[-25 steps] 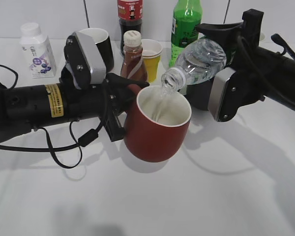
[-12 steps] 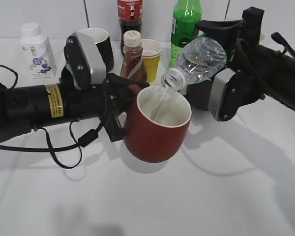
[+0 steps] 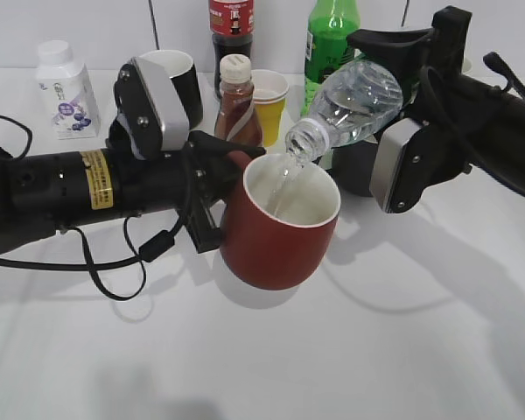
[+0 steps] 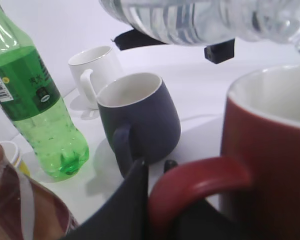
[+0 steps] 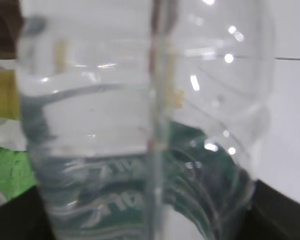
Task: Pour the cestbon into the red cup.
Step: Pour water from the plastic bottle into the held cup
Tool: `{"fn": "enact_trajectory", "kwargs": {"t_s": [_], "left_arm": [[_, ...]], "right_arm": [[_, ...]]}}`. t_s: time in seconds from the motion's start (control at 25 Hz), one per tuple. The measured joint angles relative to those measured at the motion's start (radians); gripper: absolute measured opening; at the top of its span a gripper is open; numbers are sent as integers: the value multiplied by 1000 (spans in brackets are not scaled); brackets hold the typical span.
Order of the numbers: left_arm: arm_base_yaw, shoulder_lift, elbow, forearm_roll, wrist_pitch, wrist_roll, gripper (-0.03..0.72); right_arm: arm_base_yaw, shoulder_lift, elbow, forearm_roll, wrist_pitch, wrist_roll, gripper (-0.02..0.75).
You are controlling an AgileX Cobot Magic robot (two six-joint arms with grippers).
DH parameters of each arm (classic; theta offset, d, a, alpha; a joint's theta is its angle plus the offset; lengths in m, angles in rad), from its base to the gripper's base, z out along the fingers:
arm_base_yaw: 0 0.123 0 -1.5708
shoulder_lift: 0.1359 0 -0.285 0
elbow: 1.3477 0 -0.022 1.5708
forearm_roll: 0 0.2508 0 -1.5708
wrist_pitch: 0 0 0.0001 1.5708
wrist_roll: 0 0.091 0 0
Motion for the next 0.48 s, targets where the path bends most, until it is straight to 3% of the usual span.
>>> {"fn": "enact_trajectory", "kwargs": {"t_s": [0.48], "left_arm": [[0, 0, 0, 1, 4, 0, 58]], "right_arm": [[0, 0, 0, -1, -2, -10, 470]]}}
